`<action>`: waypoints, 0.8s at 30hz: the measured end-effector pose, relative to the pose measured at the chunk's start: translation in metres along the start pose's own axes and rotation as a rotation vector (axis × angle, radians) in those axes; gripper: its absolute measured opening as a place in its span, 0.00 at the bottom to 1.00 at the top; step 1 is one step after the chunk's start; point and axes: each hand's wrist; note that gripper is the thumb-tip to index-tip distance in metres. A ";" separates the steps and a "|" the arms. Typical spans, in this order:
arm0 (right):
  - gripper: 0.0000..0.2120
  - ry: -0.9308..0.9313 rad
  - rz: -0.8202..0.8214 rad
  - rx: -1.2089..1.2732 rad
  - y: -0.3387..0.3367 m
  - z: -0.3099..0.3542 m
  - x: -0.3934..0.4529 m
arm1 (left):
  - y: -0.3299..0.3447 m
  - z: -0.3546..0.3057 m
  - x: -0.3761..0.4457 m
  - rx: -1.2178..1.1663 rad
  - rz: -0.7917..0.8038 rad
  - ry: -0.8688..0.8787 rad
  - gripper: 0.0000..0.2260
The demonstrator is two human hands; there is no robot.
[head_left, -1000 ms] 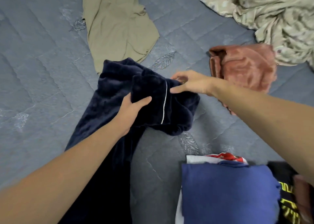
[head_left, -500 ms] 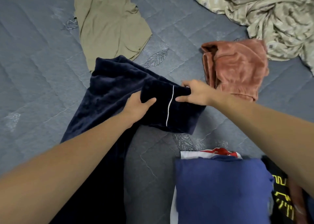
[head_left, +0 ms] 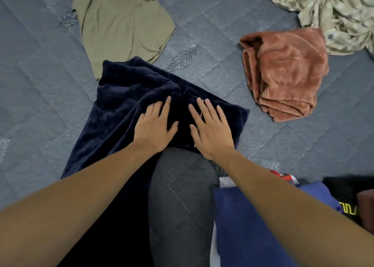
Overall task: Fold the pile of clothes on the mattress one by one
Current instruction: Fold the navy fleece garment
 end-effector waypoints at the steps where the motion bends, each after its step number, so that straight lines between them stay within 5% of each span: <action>1: 0.29 -0.001 -0.003 0.004 0.000 0.000 0.002 | -0.002 -0.005 0.000 0.012 -0.046 0.012 0.37; 5: 0.29 0.012 -0.005 0.071 -0.007 -0.006 0.000 | -0.011 -0.014 -0.004 0.045 -0.144 0.204 0.35; 10: 0.33 0.030 0.058 0.066 -0.014 -0.016 0.005 | -0.009 0.005 0.021 0.096 0.198 0.016 0.43; 13: 0.39 0.337 -0.068 0.189 -0.023 -0.020 -0.002 | -0.026 -0.012 0.015 0.107 0.012 0.108 0.43; 16: 0.46 0.771 -0.133 0.461 -0.035 -0.024 -0.019 | -0.025 -0.028 -0.010 0.005 -0.092 0.369 0.36; 20: 0.44 1.202 -0.250 1.135 -0.032 -0.028 -0.023 | -0.010 -0.047 -0.030 -0.112 0.234 0.321 0.41; 24: 0.23 1.104 -0.244 1.684 -0.056 -0.026 -0.029 | -0.024 -0.064 -0.024 -0.419 0.340 0.149 0.42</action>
Point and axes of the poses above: each hand's wrist, its own x-axis towards the middle knuckle, its own y-axis out of the palm, z = x × y, and after that the axes turned 6 degrees about -y, right-handed
